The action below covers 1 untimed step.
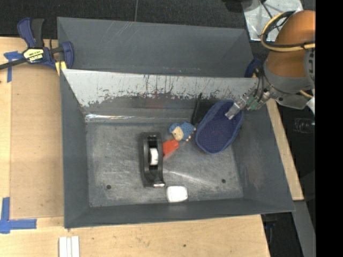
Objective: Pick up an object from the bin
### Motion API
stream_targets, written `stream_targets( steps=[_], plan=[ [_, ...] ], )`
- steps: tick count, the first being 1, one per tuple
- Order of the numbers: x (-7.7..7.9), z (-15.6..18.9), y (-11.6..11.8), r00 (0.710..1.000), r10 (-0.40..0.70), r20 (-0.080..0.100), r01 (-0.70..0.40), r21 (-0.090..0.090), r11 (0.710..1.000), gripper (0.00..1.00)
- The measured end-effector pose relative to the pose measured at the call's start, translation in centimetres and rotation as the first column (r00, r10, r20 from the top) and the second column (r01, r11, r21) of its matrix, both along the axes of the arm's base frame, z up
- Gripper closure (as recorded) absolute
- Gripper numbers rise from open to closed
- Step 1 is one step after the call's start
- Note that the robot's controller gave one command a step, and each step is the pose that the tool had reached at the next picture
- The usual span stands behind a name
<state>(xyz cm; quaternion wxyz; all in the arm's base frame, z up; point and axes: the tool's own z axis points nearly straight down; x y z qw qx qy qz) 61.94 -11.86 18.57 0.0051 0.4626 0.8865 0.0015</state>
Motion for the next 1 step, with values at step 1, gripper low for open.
stream_targets(
  steps=[1],
  plan=[
    [0.10, 1.17, -0.07, 1.000, 0.003, -0.005, -0.003, 0.000, 1.000, 1.00]
  ],
)
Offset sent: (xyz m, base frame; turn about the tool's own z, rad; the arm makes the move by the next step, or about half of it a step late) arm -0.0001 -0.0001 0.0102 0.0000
